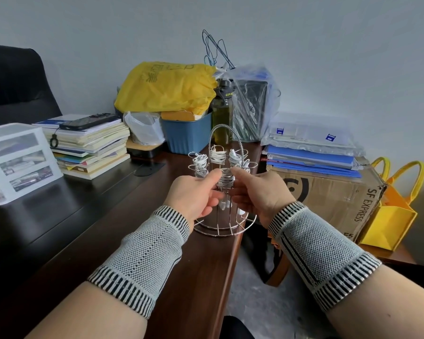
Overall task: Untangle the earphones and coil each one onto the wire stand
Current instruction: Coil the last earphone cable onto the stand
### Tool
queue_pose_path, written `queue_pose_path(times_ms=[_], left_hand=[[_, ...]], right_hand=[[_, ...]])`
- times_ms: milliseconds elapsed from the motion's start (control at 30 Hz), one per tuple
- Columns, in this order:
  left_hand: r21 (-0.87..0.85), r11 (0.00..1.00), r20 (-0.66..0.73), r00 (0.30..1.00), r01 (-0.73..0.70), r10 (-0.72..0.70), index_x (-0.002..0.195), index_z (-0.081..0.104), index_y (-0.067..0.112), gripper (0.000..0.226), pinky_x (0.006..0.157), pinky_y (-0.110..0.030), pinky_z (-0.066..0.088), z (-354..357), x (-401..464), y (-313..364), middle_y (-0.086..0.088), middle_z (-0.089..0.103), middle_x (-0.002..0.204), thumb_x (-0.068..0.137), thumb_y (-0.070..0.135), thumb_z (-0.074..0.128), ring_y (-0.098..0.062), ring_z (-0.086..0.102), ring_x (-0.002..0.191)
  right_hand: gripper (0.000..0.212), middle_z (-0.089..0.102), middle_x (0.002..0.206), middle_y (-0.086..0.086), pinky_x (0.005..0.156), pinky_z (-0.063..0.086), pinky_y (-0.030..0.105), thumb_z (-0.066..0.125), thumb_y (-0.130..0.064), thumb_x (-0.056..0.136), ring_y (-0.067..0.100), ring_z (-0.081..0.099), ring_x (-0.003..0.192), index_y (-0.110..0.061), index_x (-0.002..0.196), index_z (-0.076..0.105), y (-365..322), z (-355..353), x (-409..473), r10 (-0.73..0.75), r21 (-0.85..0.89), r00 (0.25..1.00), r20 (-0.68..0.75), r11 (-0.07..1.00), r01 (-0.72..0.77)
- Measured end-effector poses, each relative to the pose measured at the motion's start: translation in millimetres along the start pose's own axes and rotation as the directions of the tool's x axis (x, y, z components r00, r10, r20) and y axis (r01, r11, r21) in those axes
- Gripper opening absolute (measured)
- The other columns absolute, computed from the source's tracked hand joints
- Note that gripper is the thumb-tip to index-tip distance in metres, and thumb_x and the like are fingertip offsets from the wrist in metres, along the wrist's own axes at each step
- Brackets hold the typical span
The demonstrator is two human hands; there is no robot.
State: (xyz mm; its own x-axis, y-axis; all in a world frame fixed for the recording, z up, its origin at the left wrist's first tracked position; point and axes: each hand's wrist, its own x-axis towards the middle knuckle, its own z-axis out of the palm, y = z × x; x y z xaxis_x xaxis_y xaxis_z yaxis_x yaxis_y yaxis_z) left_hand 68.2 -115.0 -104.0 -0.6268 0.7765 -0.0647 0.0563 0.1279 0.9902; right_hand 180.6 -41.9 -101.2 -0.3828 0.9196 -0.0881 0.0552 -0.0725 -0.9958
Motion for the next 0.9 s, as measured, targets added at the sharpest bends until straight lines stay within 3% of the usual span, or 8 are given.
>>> queue_pose_path(times_ms=[100, 167, 267, 333, 433, 633, 800, 900], left_hand=[[0.103, 0.994, -0.017, 0.999, -0.046, 0.048, 0.086, 0.072, 0.014, 0.035, 0.056, -0.023, 0.048, -11, 2, -8, 0.000, 0.075, 0.072, 0.096, 0.042, 0.053, -0.008, 0.063, 0.061], [0.335, 0.936, -0.022, 0.992, -0.111, 0.125, 0.081, 0.075, 0.013, 0.031, 0.066, -0.028, 0.053, -21, 6, -18, 0.002, 0.074, 0.070, 0.095, 0.033, 0.056, -0.011, 0.066, 0.065], [0.753, 0.637, 0.060, 0.981, -0.166, 0.184, 0.082, 0.077, 0.017, 0.022, 0.079, -0.033, 0.055, -28, 8, -35, 0.002, 0.074, 0.083, 0.091, 0.028, 0.058, -0.019, 0.068, 0.084], [0.863, 0.476, 0.121, 0.983, -0.173, 0.137, 0.104, 0.074, 0.025, 0.021, 0.091, -0.031, 0.050, -26, 4, -40, 0.004, 0.070, 0.109, 0.091, 0.034, 0.059, -0.018, 0.064, 0.103], [0.906, 0.369, 0.188, 0.978, -0.207, 0.086, 0.124, 0.064, 0.026, 0.040, 0.100, -0.032, 0.046, -24, 3, -42, 0.002, 0.061, 0.128, 0.088, 0.044, 0.061, -0.019, 0.056, 0.117], [0.934, 0.237, 0.265, 0.963, -0.267, 0.040, 0.137, 0.053, 0.024, 0.049, 0.105, -0.034, 0.042, -20, 15, -46, 0.003, 0.054, 0.139, 0.094, 0.045, 0.054, -0.019, 0.050, 0.127], [0.948, 0.124, 0.288, 0.956, -0.293, 0.057, 0.134, 0.057, 0.024, 0.037, 0.105, -0.038, 0.043, -14, 37, -50, 0.000, 0.054, 0.138, 0.101, 0.030, 0.043, -0.023, 0.049, 0.126], [0.947, 0.122, 0.289, 0.953, -0.298, 0.087, 0.131, 0.058, 0.028, 0.038, 0.101, -0.038, 0.046, -7, 55, -54, 0.001, 0.056, 0.135, 0.098, 0.016, 0.044, -0.025, 0.050, 0.122]], right_hand=[[0.037, 0.071, 0.070, 0.014, 0.058, 0.049, 0.033, 0.057, -0.031, 0.090, 0.020, 0.060, 0.059, -0.001, 0.073, 0.070, 15, -6, -2, -0.078, -0.135, 0.994, -0.073, 0.988, 0.068], [0.028, 0.071, 0.068, 0.009, 0.058, 0.051, 0.034, 0.056, -0.022, 0.089, 0.016, 0.058, 0.055, -0.004, 0.072, 0.071, 25, -11, -3, -0.192, -0.419, 0.978, -0.075, 0.896, 0.144], [0.021, 0.073, 0.089, 0.002, 0.067, 0.054, 0.026, 0.054, -0.016, 0.090, 0.012, 0.063, 0.069, -0.014, 0.096, 0.074, 33, -10, -7, -0.226, -0.732, 0.970, 0.090, 0.645, 0.218], [0.027, 0.070, 0.109, 0.003, 0.078, 0.051, 0.023, 0.052, -0.016, 0.092, 0.015, 0.066, 0.089, -0.015, 0.113, 0.069, 35, -8, -10, -0.200, -0.807, 0.970, 0.139, 0.544, 0.228], [0.033, 0.066, 0.121, 0.004, 0.091, 0.049, 0.026, 0.053, -0.017, 0.092, 0.018, 0.062, 0.108, -0.017, 0.123, 0.064, 37, -7, -8, -0.185, -0.842, 0.968, 0.169, 0.484, 0.239], [0.041, 0.053, 0.128, 0.003, 0.093, 0.049, 0.028, 0.056, -0.010, 0.088, 0.020, 0.056, 0.113, -0.017, 0.128, 0.055, 55, -5, 9, -0.187, -0.871, 0.963, 0.194, 0.419, 0.257], [0.044, 0.049, 0.129, 0.003, 0.095, 0.046, 0.031, 0.051, -0.007, 0.089, 0.023, 0.047, 0.117, -0.019, 0.131, 0.053, 59, -1, 25, -0.317, -0.870, 0.939, 0.135, 0.415, 0.265], [0.037, 0.052, 0.124, 0.004, 0.095, 0.046, 0.032, 0.049, -0.015, 0.091, 0.022, 0.049, 0.116, -0.017, 0.128, 0.055, 57, 8, 29, -0.284, -0.874, 0.934, 0.218, 0.369, 0.316]])
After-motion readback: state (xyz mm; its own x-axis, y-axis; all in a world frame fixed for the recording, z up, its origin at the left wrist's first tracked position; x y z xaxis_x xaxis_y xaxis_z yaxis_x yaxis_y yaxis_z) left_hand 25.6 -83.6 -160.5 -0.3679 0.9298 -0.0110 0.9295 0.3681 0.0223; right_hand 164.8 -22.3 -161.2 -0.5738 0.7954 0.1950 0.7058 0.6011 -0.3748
